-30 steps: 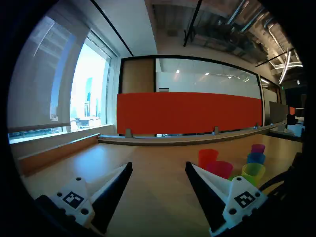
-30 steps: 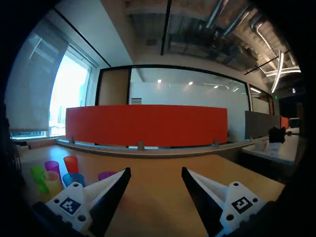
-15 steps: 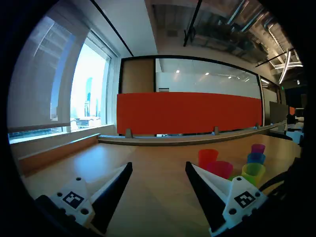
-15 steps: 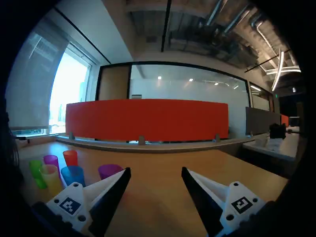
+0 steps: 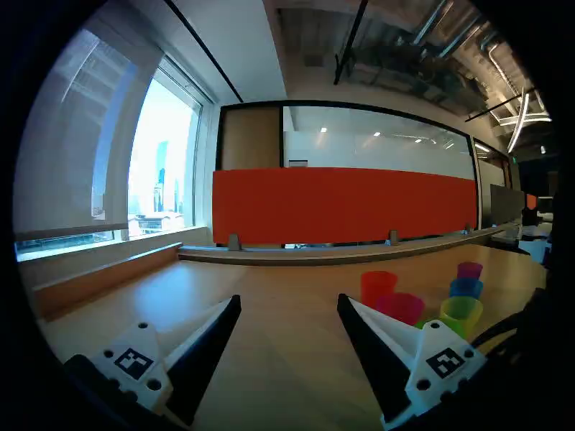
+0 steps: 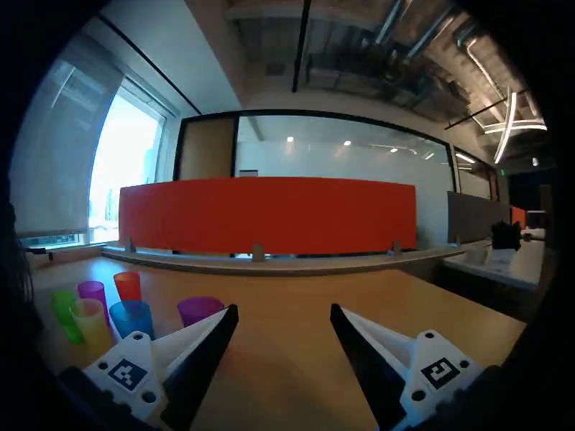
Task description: Pour water
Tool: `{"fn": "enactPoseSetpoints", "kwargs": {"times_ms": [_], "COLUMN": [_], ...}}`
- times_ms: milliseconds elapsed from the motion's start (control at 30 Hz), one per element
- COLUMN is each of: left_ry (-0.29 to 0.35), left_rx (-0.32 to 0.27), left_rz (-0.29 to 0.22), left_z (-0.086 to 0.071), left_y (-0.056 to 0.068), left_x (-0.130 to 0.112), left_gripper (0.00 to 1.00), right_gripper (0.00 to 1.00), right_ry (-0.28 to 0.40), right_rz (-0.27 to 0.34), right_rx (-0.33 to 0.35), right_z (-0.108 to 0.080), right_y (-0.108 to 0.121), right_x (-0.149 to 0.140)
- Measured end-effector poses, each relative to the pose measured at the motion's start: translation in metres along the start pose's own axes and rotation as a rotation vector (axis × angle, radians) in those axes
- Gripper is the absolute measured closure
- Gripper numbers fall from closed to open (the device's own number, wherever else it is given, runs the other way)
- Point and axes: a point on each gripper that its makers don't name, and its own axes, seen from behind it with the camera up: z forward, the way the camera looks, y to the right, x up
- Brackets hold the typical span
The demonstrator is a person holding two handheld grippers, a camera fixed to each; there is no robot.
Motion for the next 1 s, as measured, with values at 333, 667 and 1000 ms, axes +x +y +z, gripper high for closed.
{"fn": "enactPoseSetpoints", "kwargs": {"times_ms": [333, 667, 1000], "left_ry": [0.000, 0.000, 0.000], "left_rx": [0.000, 0.000, 0.000], "left_rz": [0.000, 0.000, 0.000], "left_z": [-0.0003, -0.0007, -0.0007], "left_y": [0.0001, -0.0004, -0.0008], "left_x": [-0.0002, -0.0003, -0.0004], "left_gripper": [0.00, 0.00, 0.00], "right_gripper": [0.00, 0.00, 0.00], "right_ry": [0.000, 0.000, 0.000], "right_rz": [0.002, 0.002, 0.003], "right_rx": [-0.002, 0.003, 0.003], "right_z": [-0.0019, -0.0029, -0.0034], "right_y": [0.0019, 0.0015, 0.0020], "right_x": [-0.0004, -0.0014, -0.0018]}}
